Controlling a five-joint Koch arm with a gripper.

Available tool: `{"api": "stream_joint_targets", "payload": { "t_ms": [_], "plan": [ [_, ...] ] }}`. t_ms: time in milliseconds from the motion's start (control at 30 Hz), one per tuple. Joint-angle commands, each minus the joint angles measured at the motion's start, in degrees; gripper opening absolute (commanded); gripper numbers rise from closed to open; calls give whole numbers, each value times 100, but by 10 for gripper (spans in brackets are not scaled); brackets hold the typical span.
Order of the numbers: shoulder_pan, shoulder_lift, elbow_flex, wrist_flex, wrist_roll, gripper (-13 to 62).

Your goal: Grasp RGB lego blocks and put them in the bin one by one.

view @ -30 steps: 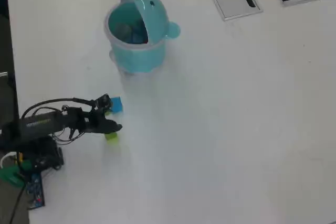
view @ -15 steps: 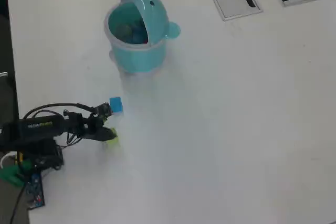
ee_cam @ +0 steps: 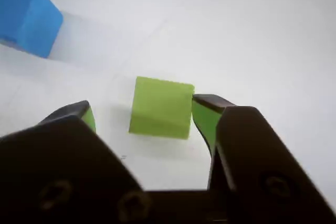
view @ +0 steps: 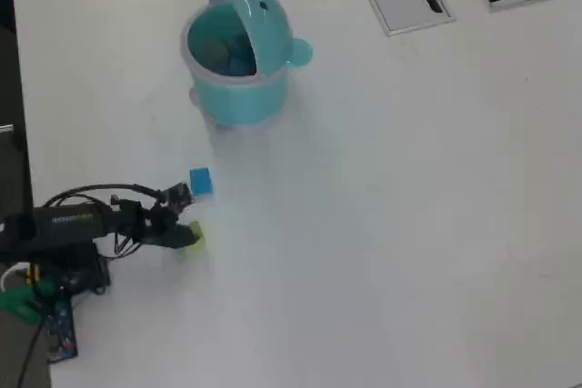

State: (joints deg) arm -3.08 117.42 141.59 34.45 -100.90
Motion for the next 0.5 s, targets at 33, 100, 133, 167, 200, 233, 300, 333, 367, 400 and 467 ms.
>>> {"api": "stream_joint_targets", "payload": {
  "t_ms": [33, 100, 133, 167, 200, 233, 300, 333, 367, 400, 467],
  "plan": [
    [-9, 44, -18, -185, 44, 354],
    [-35, 44, 97, -264, 53, 355],
    [-70, 35, 158, -404, 132, 355],
    [-88, 9, 220, -580, 255, 355],
    [-88, -26, 272, -773, 352, 352],
    [-79, -97, 290, -923, 396, 348],
    [-53, -185, 299, -967, 466, 347],
    [-53, -229, 308, -967, 501, 347],
    [-53, -255, 343, -967, 519, 347],
    [-44, -255, 387, -967, 527, 347],
    [-35, -246, 483, -967, 536, 347]
  ]
}}
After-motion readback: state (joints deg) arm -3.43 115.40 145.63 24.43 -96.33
